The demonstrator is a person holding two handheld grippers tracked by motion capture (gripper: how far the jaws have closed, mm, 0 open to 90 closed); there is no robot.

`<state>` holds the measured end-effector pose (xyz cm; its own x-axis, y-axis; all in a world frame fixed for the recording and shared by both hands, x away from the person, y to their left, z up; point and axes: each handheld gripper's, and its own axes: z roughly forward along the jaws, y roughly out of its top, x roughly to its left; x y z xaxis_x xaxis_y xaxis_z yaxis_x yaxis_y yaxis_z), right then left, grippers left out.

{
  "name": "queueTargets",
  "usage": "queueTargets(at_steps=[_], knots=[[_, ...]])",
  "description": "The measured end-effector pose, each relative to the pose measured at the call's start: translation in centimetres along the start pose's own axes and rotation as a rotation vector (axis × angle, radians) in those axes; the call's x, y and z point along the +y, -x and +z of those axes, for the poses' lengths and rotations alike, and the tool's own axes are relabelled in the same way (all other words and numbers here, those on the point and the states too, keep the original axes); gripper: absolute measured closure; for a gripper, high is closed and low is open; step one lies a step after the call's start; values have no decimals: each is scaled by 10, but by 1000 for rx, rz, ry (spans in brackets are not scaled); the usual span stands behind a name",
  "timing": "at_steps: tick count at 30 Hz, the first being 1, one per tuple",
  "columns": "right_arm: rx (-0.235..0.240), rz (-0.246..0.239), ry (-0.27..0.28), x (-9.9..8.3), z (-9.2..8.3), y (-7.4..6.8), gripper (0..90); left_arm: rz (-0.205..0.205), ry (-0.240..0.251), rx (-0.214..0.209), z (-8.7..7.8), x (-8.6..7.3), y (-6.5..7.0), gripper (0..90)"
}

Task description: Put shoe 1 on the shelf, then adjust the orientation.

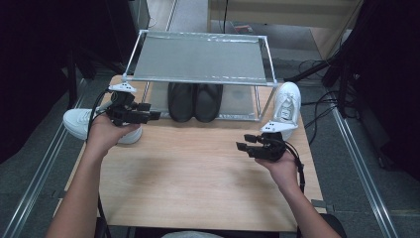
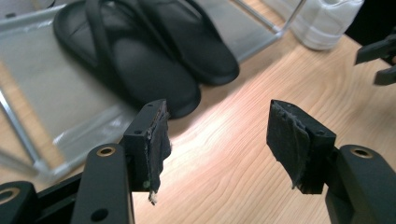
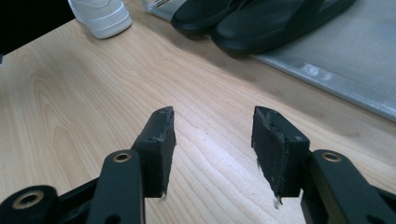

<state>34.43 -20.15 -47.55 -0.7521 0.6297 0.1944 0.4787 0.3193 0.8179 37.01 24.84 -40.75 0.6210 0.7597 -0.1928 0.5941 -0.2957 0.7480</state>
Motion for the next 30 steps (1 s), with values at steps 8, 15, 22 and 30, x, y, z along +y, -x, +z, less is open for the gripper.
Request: queueTargets(at_steps=[8, 15, 22, 30], knots=[[-3, -4, 10, 3, 1, 0, 500, -35, -3, 22, -8, -22, -9, 470], [-2, -21, 6, 3, 5, -1, 501, -102, -36, 29, -11, -35, -25, 489], [-10, -5, 17, 3, 4, 4, 500, -132, -45, 58, -16, -43, -38, 490], [-7, -7, 11, 3, 6, 3, 501, -169, -57, 98, -23, -52, -52, 498]])
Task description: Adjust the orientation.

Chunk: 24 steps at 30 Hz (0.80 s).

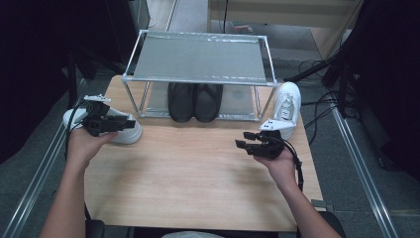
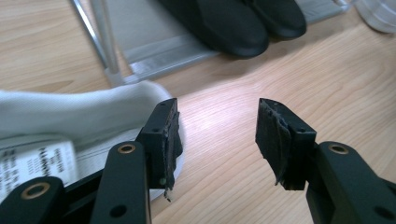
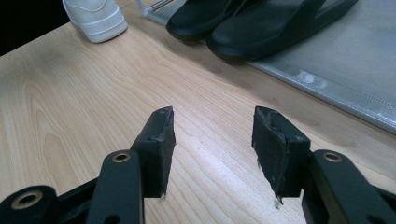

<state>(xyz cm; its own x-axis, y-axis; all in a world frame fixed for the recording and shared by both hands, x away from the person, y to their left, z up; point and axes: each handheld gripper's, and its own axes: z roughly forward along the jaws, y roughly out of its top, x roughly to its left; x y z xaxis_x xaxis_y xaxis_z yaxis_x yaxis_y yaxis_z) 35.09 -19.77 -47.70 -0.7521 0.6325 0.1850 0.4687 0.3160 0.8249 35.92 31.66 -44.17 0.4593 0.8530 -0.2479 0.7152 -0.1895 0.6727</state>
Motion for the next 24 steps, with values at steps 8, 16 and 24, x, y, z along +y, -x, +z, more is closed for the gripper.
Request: queueTargets(at_steps=[8, 16, 24], knots=[[-2, -7, -14, 1, 4, -1, 501, -15, -59, 58, 15, -8, -13, 506], [-10, -8, -27, -2, 2, -1, 501, -9, -119, 56, 39, -10, -22, 553], [-27, -7, -41, -6, 1, -2, 501, 45, -196, 80, 58, -3, -17, 596]])
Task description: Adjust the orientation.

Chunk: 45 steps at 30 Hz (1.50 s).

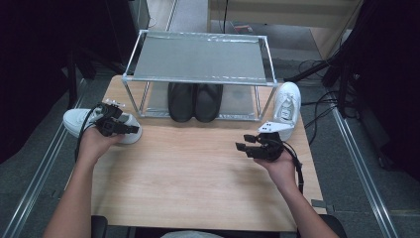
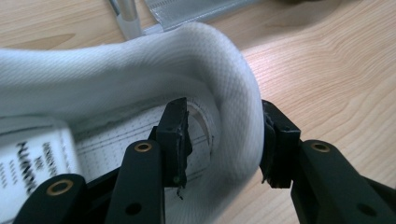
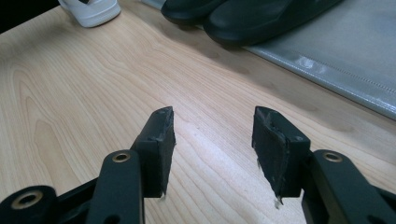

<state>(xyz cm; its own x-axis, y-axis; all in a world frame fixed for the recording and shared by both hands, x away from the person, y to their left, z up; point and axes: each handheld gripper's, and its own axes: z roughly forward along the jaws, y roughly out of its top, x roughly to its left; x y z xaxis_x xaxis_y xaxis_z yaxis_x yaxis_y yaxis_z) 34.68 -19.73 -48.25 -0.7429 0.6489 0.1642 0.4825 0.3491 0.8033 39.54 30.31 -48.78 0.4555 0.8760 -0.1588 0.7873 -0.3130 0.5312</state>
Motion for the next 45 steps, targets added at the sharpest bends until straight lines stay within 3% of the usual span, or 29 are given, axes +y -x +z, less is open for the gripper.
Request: queueTargets(at_steps=[4, 7, 13, 18, 22, 27, 32, 40, 44, 45], knots=[[-6, 5, -5, -3, -3, -1, 500, 50, -40, 32, 8, 5, 5, 658], [-12, 10, -7, -5, -5, -1, 499, 59, -41, 15, 9, 6, 4, 706], [-23, 17, -3, -7, -8, 1, 499, 92, -70, 67, 9, 10, 12, 746], [-22, 14, -4, -7, -7, 2, 499, 93, -54, 75, 0, 10, 14, 750], [-22, 9, -8, -6, -5, 1, 499, 94, -50, 105, -5, 8, 18, 748], [-13, 0, -11, -3, -1, 0, 499, 83, -41, 94, -15, 4, 24, 749], [3, -12, -18, 0, 5, -2, 500, 102, -45, 112, -22, 3, 39, 750], [32, -27, -20, 7, 15, -5, 499, 124, -45, 105, -28, 3, 70, 746], [44, -28, -21, 9, 18, -6, 500, 155, -55, 82, -28, 3, 84, 747], [47, -30, -21, 10, 19, -6, 499, 171, -55, 63, -28, 2, 93, 747]])
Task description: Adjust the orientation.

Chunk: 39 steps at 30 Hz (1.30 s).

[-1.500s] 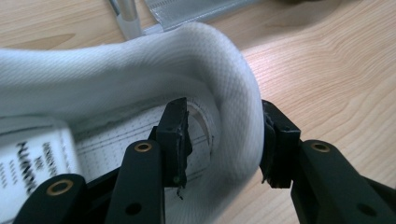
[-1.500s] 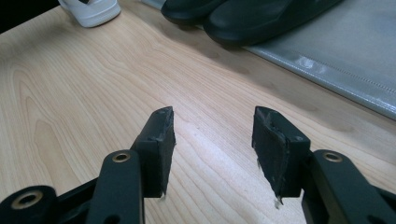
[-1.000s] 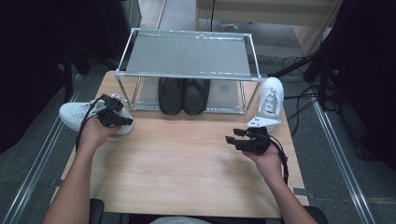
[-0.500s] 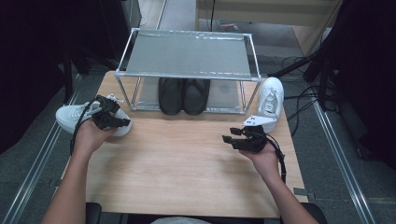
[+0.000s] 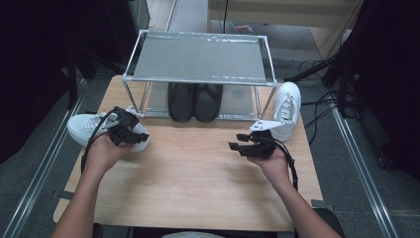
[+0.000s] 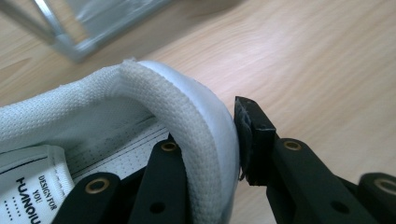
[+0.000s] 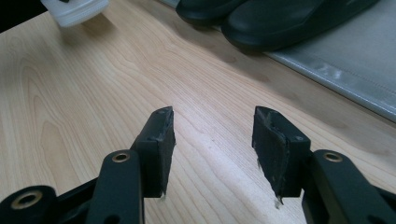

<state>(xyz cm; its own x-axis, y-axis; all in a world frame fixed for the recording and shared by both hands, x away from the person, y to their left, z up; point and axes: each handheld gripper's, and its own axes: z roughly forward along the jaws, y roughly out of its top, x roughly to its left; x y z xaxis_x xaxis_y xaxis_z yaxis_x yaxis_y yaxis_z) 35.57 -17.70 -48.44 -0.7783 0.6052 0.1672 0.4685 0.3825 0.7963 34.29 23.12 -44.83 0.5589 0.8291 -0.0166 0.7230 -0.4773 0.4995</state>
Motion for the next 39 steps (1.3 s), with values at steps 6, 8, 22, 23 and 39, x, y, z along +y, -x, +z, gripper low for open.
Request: queueTargets(at_steps=[6, 8, 22, 23, 39], knots=[[10, -3, 0, 3, 3, -1, 500, 27, 11, -2, -3, 7, 31, 746], [14, -5, -3, 3, 4, -1, 499, 34, 15, 0, -4, 10, 42, 746], [10, -2, -5, 3, 4, -1, 500, 130, 40, -56, 6, 25, 110, 744], [10, 0, -5, 3, 4, -1, 499, 134, 31, -65, 8, 25, 113, 745], [-16, 15, -6, -4, -5, 0, 499, 209, -3, -197, 31, 39, 157, 739]])
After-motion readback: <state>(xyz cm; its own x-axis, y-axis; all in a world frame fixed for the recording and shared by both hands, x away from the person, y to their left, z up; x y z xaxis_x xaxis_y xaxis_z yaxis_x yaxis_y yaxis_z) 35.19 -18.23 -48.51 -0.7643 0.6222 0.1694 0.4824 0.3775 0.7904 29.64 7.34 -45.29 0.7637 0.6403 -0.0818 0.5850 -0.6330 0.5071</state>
